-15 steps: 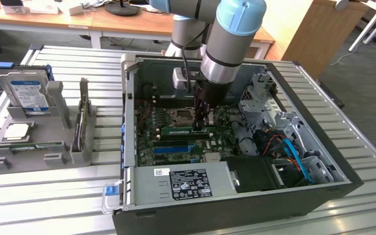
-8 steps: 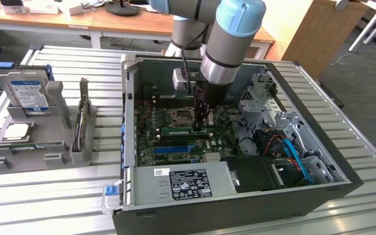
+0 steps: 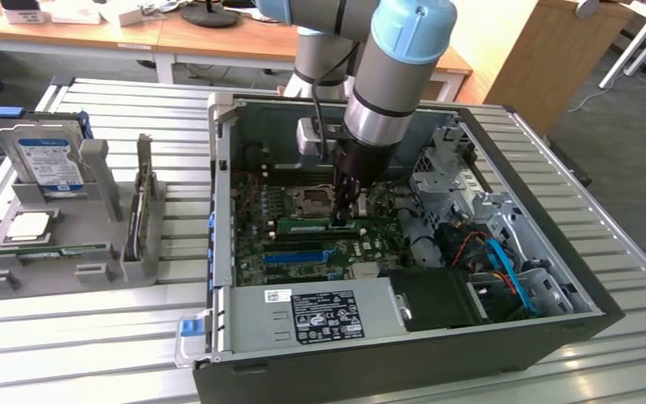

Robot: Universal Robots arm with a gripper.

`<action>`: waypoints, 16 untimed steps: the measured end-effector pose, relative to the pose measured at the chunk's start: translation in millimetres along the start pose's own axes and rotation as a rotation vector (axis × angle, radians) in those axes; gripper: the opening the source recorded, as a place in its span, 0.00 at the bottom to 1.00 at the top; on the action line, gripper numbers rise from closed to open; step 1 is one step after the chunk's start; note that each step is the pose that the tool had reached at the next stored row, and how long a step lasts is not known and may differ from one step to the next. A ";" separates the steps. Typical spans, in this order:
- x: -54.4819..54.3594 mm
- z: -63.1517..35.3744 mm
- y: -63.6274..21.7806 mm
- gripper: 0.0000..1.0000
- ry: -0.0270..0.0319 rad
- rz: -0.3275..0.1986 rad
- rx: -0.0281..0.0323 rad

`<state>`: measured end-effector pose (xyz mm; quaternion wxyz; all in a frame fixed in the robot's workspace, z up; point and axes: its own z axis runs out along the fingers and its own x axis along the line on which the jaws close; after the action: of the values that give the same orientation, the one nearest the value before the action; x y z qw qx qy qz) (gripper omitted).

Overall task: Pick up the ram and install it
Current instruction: 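Insert the ram into the slot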

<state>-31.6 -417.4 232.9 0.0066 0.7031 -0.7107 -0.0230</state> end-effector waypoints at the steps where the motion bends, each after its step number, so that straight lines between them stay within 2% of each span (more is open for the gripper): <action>1: 0.2 0.6 0.0 0.12 0.0000 0.000 0.0000; 16: 0.2 2.7 -0.1 0.12 0.0000 0.000 0.0000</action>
<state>-31.6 -417.6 230.1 0.0065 0.7031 -0.7106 -0.0231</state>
